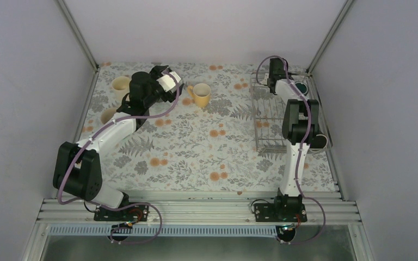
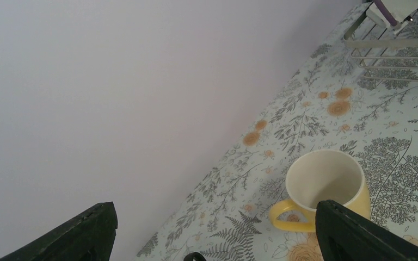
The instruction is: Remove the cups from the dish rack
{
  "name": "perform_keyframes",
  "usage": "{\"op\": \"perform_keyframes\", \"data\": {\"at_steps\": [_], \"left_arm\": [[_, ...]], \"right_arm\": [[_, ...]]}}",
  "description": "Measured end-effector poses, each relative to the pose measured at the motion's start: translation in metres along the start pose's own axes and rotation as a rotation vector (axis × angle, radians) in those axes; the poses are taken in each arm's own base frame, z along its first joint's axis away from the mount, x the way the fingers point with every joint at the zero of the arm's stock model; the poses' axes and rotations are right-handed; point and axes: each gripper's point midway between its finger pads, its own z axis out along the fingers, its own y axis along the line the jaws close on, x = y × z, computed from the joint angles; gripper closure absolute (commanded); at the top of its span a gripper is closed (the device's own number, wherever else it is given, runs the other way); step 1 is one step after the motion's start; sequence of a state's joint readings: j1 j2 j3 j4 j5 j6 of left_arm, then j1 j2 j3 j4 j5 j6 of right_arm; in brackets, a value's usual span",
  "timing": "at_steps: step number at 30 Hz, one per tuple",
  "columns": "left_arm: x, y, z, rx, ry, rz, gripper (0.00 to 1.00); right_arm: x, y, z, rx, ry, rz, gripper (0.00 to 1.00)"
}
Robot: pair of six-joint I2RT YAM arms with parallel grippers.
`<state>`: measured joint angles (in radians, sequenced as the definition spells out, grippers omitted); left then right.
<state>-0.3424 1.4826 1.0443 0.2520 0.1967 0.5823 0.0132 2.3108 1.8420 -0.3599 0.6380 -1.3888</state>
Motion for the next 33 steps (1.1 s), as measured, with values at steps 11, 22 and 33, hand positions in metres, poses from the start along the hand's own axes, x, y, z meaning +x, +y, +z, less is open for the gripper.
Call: {"op": "perform_keyframes", "data": {"at_steps": [11, 22, 33], "left_arm": [[-0.009, -0.002, -0.006, 0.018, -0.023, 0.003, 0.1], [-0.041, -0.028, -0.007, 0.156, -0.081, -0.004, 0.05], [-0.125, -0.042, -0.013, 0.354, -0.304, -0.172, 0.04]], "right_arm": [[0.004, -0.007, -0.02, -0.088, -0.035, 0.065, 0.96], [0.013, 0.006, -0.09, -0.294, -0.212, 0.187, 0.96], [0.038, -0.048, -0.206, -0.298, -0.467, 0.388, 0.96]]}}
